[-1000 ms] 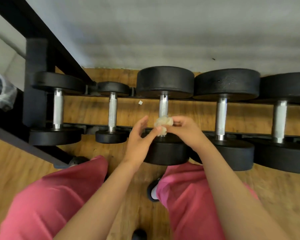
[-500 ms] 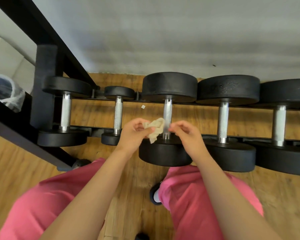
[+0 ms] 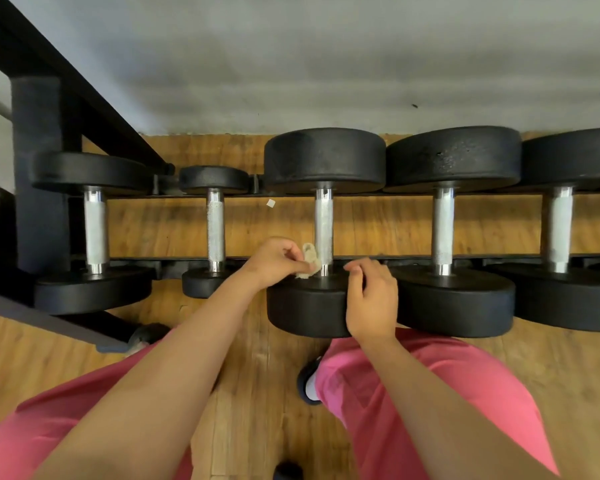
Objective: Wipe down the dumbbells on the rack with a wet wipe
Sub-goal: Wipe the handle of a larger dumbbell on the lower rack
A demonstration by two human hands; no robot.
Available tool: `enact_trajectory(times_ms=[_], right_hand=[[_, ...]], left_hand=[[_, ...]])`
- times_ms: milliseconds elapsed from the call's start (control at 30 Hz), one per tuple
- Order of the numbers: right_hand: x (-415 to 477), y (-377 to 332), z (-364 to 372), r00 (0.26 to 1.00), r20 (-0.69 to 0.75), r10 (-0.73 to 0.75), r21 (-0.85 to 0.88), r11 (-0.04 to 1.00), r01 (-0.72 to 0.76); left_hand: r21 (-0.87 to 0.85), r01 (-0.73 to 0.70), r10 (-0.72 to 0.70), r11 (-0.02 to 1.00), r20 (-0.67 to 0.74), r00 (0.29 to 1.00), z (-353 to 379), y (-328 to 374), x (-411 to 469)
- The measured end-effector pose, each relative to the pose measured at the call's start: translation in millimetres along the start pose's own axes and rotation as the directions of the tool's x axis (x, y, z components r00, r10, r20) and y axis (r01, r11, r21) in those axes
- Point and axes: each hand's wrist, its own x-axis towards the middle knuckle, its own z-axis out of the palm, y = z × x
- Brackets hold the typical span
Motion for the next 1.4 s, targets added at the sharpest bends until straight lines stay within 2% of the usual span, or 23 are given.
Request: enact_trajectory(times_ms=[100, 167, 367, 600, 767, 967, 1300, 1333, 1400], right_hand=[[1, 1, 1, 1.000, -0.005, 0.015, 0.010, 1.000, -0.015], [0, 1, 1, 1.000, 0.001, 0.028, 0.013, 1.000, -0.028], [-1, 0, 3, 0.998, -0.001, 0.059, 0.035, 0.998, -0.059], [-1, 1, 3, 0.998, -0.016, 0.060, 0.045, 0.997, -0.059], [0, 1, 5, 0.998, -0.019, 0.061, 0.047, 0.997, -0.060], [-1, 1, 4, 0.998, -0.022, 0.065, 0.043, 0.997, -0.064], [-1, 1, 3, 0.998, -0.008, 0.067, 0.048, 0.997, -0.067], [-1, 1, 3, 0.998, -0.009, 0.067, 0.051, 0.996, -0.066], [-1, 1, 3, 0.998, -0.008, 0.070, 0.056, 0.996, -0.069]], left_hand=[[0.041, -0.031, 0.028, 0.999, 0.080, 0.996, 1, 4, -1], [0.015, -0.025, 0.023, 1.000, 0.079, 0.997, 1, 5, -3], [0.019, -0.041, 0.041, 0.999, -0.019, 0.999, 7, -3, -3], [0.044, 0.036, -0.032, 0.998, -0.067, 0.997, 11, -4, 1], [0.063, -0.025, 0.036, 0.998, -0.184, 0.982, 15, 1, -3], [0.067, 0.009, -0.004, 0.998, -0.073, 0.997, 8, 7, -7], [0.066, 0.047, -0.046, 0.997, -0.013, 0.999, 14, 18, -7], [0.030, 0.061, -0.060, 0.998, -0.016, 0.998, 14, 18, -6], [-0.157, 0.134, -0.135, 0.978, 0.007, 0.991, 13, 21, -6]])
